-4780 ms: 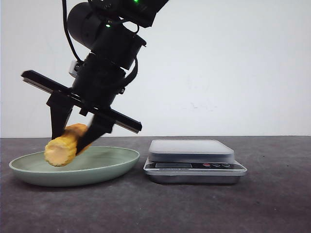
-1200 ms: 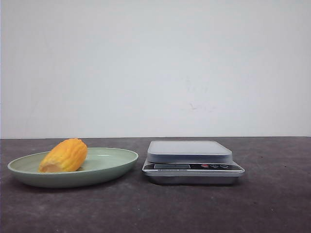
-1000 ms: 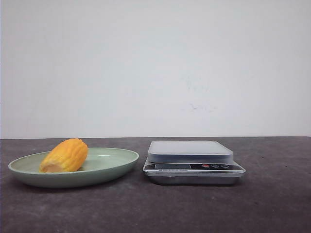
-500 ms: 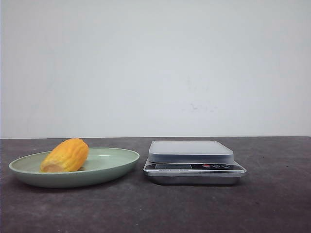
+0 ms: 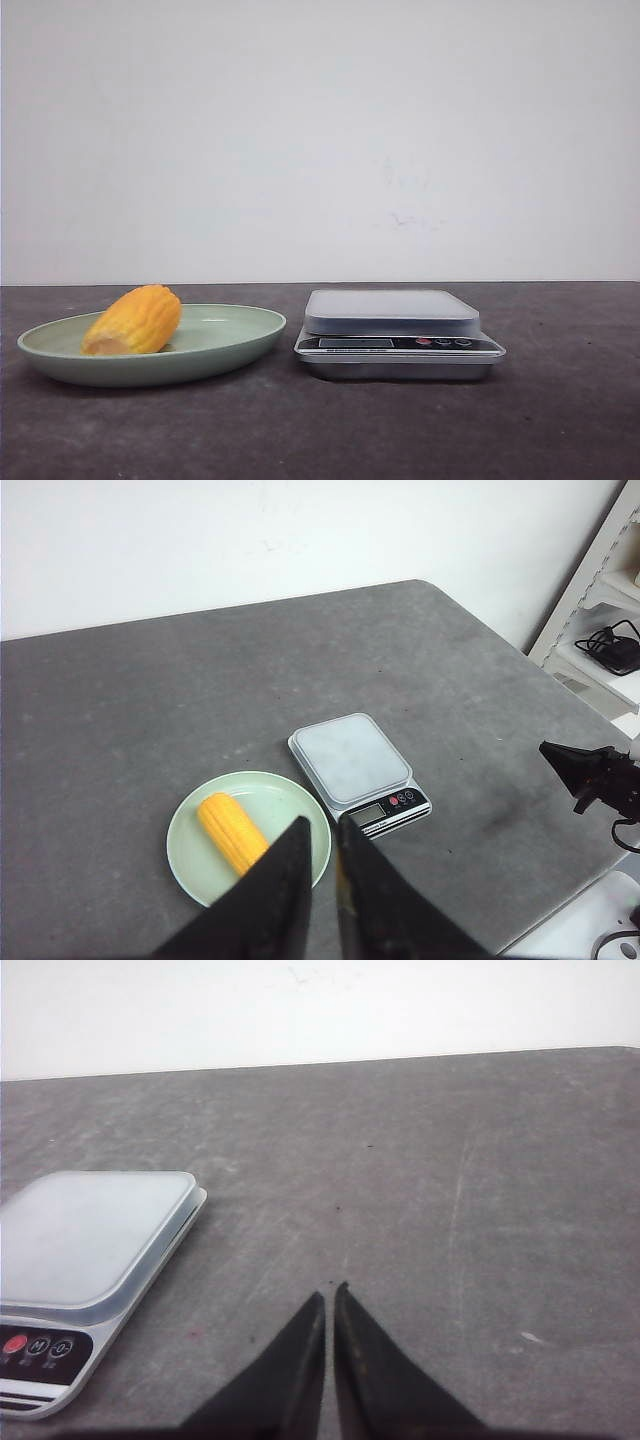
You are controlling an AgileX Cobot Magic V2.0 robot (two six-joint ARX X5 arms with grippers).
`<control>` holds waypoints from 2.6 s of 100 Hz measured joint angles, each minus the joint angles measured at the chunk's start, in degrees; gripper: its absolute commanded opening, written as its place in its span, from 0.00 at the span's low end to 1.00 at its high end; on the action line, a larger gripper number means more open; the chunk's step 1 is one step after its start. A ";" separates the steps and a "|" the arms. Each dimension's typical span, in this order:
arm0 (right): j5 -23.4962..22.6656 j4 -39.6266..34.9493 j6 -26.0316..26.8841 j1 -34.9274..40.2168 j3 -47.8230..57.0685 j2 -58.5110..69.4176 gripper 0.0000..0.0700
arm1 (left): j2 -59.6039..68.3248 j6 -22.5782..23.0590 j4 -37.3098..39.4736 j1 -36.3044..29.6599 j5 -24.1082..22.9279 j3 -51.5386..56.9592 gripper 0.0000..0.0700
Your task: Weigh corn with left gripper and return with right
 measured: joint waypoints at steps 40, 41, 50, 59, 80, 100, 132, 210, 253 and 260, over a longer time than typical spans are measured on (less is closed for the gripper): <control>0.00 0.00 0.00 0.00 0.00 0.00 0.01 | 0.00 0.00 0.00 0.00 0.00 0.00 0.00; 0.00 0.02 0.00 0.00 0.00 0.00 0.01 | 0.00 0.00 0.00 0.00 0.00 0.00 0.00; 0.00 0.02 0.00 0.00 0.00 0.00 0.01 | 0.00 0.07 0.00 0.00 0.00 0.00 0.00; -0.02 0.02 0.00 0.00 0.00 0.00 0.01 | 0.00 1.68 0.00 0.83 -0.57 0.00 0.00; -0.02 0.02 0.00 0.00 0.00 0.00 0.01 | -2.91 3.48 6.84 12.15 1.44 -4.74 0.00; 0.00 0.02 0.00 0.00 0.00 0.00 0.01 | -12.94 7.08 33.97 25.59 18.18 -24.79 0.00; -0.02 0.02 0.00 0.00 0.00 0.00 0.01 | -31.30 7.56 66.84 40.11 21.49 -71.36 0.00; 0.00 0.02 0.00 0.00 0.00 0.00 0.01 | -43.93 5.95 71.52 56.00 12.39 -102.07 0.00; -0.02 0.02 0.00 0.00 0.00 0.00 0.01 | -43.93 6.56 71.49 56.00 12.70 -102.07 0.00; -0.02 0.02 0.00 0.00 0.00 0.00 0.01 | -43.93 6.56 71.49 56.00 12.70 -102.07 0.00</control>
